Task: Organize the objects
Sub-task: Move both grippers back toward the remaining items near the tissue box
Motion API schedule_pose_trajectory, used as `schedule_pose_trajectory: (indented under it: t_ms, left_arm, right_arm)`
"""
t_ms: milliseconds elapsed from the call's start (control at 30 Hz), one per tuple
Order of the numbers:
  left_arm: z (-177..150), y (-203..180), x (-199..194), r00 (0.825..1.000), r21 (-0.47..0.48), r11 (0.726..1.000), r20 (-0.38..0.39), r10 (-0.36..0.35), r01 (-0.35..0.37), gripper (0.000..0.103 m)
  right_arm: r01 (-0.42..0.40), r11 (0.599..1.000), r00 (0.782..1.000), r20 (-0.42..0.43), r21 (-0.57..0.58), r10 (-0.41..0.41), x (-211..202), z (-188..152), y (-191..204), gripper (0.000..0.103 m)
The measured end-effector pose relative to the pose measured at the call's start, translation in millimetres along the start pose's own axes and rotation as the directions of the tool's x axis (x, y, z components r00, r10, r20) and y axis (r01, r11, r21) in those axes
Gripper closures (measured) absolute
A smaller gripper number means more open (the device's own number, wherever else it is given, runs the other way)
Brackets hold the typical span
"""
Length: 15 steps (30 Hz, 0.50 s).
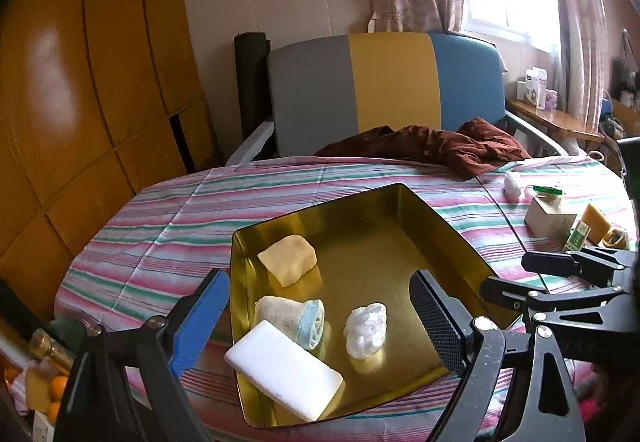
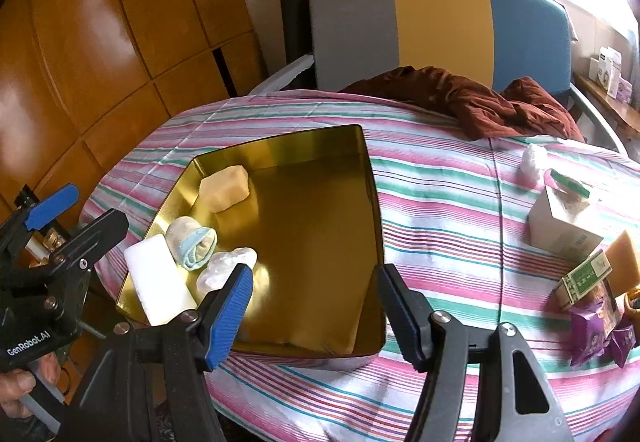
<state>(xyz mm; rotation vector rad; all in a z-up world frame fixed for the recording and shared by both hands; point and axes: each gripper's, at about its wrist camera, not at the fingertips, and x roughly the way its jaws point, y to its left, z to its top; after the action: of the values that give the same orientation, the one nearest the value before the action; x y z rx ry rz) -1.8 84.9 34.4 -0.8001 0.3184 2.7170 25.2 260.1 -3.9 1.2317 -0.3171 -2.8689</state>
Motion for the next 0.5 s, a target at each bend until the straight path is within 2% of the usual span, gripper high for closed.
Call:
schedule_pose_trajectory:
  t_ms: [500]
  left_arm:
    - [1.6,-22.7,3.6,0.999,0.067,0.997,-0.013,-0.033,0.034,0.011]
  right_arm:
    - [0.017,0.998,1.000,0.008,0.056,-0.018,-5.5,-4.1,-24.1,0.037]
